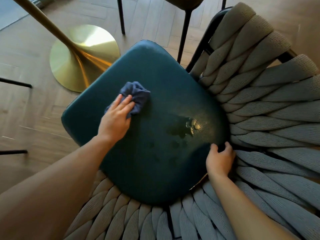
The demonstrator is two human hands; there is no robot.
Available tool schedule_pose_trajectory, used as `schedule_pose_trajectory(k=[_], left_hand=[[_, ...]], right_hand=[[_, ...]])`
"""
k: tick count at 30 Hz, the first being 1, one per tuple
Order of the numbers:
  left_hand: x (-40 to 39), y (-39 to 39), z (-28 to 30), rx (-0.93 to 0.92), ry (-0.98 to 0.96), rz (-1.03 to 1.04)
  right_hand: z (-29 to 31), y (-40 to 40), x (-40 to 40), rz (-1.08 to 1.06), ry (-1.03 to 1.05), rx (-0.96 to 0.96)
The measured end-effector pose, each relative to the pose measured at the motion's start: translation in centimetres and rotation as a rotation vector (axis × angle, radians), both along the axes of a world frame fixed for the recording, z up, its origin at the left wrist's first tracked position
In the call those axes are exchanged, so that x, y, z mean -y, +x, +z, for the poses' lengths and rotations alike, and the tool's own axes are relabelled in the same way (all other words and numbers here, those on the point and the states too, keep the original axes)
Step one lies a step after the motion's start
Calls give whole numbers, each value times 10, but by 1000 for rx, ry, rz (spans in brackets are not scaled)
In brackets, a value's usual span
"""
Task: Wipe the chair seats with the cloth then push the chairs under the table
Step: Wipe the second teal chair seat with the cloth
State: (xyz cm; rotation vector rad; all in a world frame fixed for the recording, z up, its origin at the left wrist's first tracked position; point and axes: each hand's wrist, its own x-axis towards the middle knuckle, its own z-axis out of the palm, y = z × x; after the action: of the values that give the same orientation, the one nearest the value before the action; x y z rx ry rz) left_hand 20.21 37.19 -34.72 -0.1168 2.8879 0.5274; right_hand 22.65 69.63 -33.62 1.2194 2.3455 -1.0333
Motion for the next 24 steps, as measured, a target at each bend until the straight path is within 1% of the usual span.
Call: schedule_pose_trajectory(k=[4,7,9,11,13,15,16,17,20,21,22,24], left_hand=[[45,36,5,41,-9,415],[56,63,9,42,29,632],[51,76,10,64,20,778],[40,74,10,73,7,925],[26,54,10,65,31,1071],[10,30,9,116,38,1171],[1,21,8,135,28,1150],[-8,19,6,135,10,1057],[-22,46,2,77,36,530],[-19,60,4,69,59,423],[-14,74,6,73,69,402],[-9,87,8,86,44,566]], right_hand=[[1,-3,1,-9,13,22],[0,-2,1,-9,22,28],[0,-2,2,-9,22,28],[0,-3,1,-14,13,33],[-2,-3,0,-24,2,35],[-3,-3,-1,-37,1,30],[-4,-4,-1,-40,4,28],[-4,-4,0,-42,5,28],[-5,-5,2,-49,9,42],[-4,-5,2,-49,6,44],[-4,-5,1,-48,2,45],[-3,-5,-1,-46,-6,47]])
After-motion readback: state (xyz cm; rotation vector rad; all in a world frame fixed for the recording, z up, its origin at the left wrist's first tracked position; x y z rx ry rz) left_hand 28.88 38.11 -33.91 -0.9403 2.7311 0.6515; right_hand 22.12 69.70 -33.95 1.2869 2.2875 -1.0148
